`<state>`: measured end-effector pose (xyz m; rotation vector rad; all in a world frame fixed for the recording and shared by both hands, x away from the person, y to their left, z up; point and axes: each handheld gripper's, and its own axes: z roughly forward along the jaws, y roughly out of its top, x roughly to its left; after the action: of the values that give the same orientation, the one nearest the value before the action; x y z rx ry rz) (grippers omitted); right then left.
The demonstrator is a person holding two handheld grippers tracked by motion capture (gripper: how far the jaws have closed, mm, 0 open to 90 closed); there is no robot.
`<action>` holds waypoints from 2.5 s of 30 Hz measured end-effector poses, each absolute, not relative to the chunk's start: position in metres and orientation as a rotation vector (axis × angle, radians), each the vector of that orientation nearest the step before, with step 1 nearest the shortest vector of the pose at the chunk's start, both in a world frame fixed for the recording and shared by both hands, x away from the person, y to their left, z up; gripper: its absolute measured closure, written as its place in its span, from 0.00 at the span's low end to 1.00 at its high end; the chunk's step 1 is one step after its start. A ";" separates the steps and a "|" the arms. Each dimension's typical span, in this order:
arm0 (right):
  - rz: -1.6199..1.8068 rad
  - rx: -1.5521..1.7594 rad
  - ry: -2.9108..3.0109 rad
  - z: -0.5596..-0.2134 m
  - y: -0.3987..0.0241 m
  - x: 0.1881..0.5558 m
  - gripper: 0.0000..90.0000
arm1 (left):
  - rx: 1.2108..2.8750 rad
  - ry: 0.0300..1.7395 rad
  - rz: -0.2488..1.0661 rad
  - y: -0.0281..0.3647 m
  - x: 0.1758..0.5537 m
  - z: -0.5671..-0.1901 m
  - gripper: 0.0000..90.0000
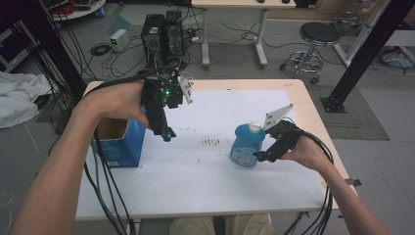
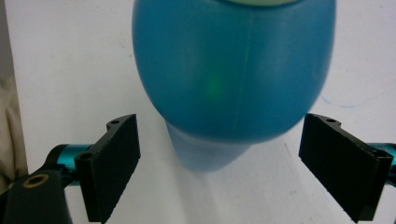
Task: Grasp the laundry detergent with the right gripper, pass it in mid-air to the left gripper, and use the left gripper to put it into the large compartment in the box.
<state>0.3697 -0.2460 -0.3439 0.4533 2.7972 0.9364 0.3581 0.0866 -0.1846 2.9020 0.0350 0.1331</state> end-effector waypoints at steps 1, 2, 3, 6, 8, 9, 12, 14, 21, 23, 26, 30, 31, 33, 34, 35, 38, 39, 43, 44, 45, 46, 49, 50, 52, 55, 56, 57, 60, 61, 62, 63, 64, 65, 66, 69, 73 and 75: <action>0.956 0.458 2.791 -0.346 -0.246 0.370 0.13 | 2.900 0.037 0.133 0.087 0.358 -0.185 0.13; 0.971 0.468 2.790 -0.347 -0.245 0.369 0.13 | 2.902 0.036 0.130 0.086 0.358 -0.185 0.13; 0.984 0.474 2.787 -0.349 -0.245 0.369 0.13 | 2.900 0.036 0.131 0.086 0.358 -0.185 0.13; 0.998 0.487 2.781 -0.354 -0.244 0.369 0.13 | 2.901 0.037 0.131 0.086 0.359 -0.186 0.13; 1.019 0.491 2.776 -0.357 -0.243 0.369 0.13 | 2.900 0.039 0.130 0.086 0.359 -0.187 0.13; 1.029 0.491 2.773 -0.359 -0.242 0.369 0.13 | 2.900 0.038 0.128 0.086 0.359 -0.187 0.13; 1.047 0.495 2.764 -0.361 -0.241 0.368 0.13 | 2.901 0.039 0.126 0.086 0.360 -0.188 0.13; 1.070 0.496 2.744 -0.363 -0.240 0.367 0.13 | 2.902 0.036 0.125 0.086 0.360 -0.188 0.13; 1.109 0.508 2.699 -0.366 -0.238 0.366 0.16 | 2.896 0.041 0.129 0.088 0.360 -0.189 0.13; 1.134 0.497 2.686 -0.366 -0.239 0.366 0.19 | 2.896 0.043 0.127 0.088 0.360 -0.189 0.13; 1.155 0.505 2.671 -0.365 -0.240 0.366 0.19 | 2.897 0.045 0.127 0.089 0.359 -0.189 0.13; 1.174 0.514 2.664 -0.365 -0.241 0.367 0.23 | 2.895 0.042 0.128 0.089 0.359 -0.189 0.13; 1.181 0.514 2.667 -0.365 -0.241 0.367 0.23 | 2.895 0.040 0.127 0.088 0.359 -0.189 0.13; 1.183 0.513 2.667 -0.365 -0.240 0.367 0.24 | 2.895 0.041 0.127 0.088 0.359 -0.189 0.13; 1.185 0.510 2.671 -0.365 -0.240 0.367 0.26 | 2.896 0.040 0.126 0.088 0.359 -0.189 0.13; 1.186 0.506 2.672 -0.365 -0.240 0.367 0.26 | 2.896 0.041 0.126 0.088 0.359 -0.189 0.13; 1.182 0.503 2.675 -0.366 -0.239 0.367 0.27 | 2.897 0.040 0.128 0.088 0.359 -0.189 0.13; 1.184 0.504 2.673 -0.366 -0.239 0.366 0.27 | 2.896 0.043 0.128 0.088 0.359 -0.189 0.13; 1.184 0.502 2.664 -0.368 -0.238 0.367 0.31 | 2.897 0.040 0.127 0.088 0.360 -0.189 0.13; 1.184 0.503 2.661 -0.368 -0.238 0.366 0.31 | 2.897 0.041 0.127 0.088 0.360 -0.189 0.13; 1.188 0.508 2.663 -0.369 -0.238 0.367 0.31 | 2.898 0.042 0.129 0.089 0.360 -0.189 0.13; 1.196 0.508 2.663 -0.369 -0.238 0.367 0.32 | 2.899 0.042 0.130 0.089 0.360 -0.189 0.13; 1.200 0.509 2.664 -0.371 -0.238 0.366 0.34 | 2.894 0.047 0.130 0.089 0.360 -0.190 0.13; 1.203 0.505 2.662 -0.371 -0.238 0.366 0.34 | 2.894 0.047 0.130 0.089 0.360 -0.190 0.13; 1.209 0.502 2.661 -0.371 -0.238 0.366 0.35 | 2.897 0.045 0.129 0.089 0.360 -0.190 0.13; 1.209 0.496 2.656 -0.371 -0.237 0.366 0.37 | 2.893 0.046 0.126 0.089 0.360 -0.191 0.13; 1.208 0.497 2.657 -0.371 -0.237 0.366 0.38 | 2.892 0.044 0.127 0.090 0.360 -0.191 0.13; 1.210 0.499 2.661 -0.372 -0.237 0.366 0.39 | 2.895 0.045 0.127 0.090 0.360 -0.191 0.13; 1.204 0.494 2.661 -0.373 -0.236 0.366 0.42 | 2.894 0.047 0.129 0.090 0.360 -0.191 0.13; 1.204 0.499 2.655 -0.373 -0.236 0.366 0.44 | 2.892 0.046 0.129 0.090 0.360 -0.191 0.13; 1.207 0.498 2.647 -0.373 -0.237 0.367 0.46 | 2.891 0.044 0.127 0.090 0.360 -0.191 0.13; 1.210 0.506 2.641 -0.373 -0.237 0.367 0.48 | 2.890 0.045 0.128 0.090 0.359 -0.190 0.13; 1.219 0.507 2.639 -0.373 -0.238 0.367 0.49 | 2.890 0.046 0.129 0.090 0.360 -0.190 0.13; 1.232 0.515 2.640 -0.374 -0.238 0.368 0.49 | 2.889 0.045 0.129 0.090 0.360 -0.190 0.13; 1.237 0.518 2.639 -0.374 -0.239 0.368 0.49 | 2.890 0.045 0.129 0.090 0.360 -0.190 0.13; 1.241 0.516 2.637 -0.374 -0.239 0.368 0.50 | 2.891 0.045 0.131 0.090 0.360 -0.191 0.13; 1.250 0.514 2.636 -0.375 -0.240 0.368 0.51 | 2.885 0.042 0.131 0.088 0.359 -0.190 0.13; 1.253 0.509 2.641 -0.375 -0.240 0.369 0.52 | 2.885 0.045 0.130 0.088 0.359 -0.190 0.13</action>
<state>0.3686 -0.2404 -0.3747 0.5093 2.6411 1.2528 0.3591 0.0882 -0.1898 2.8855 0.0449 0.1297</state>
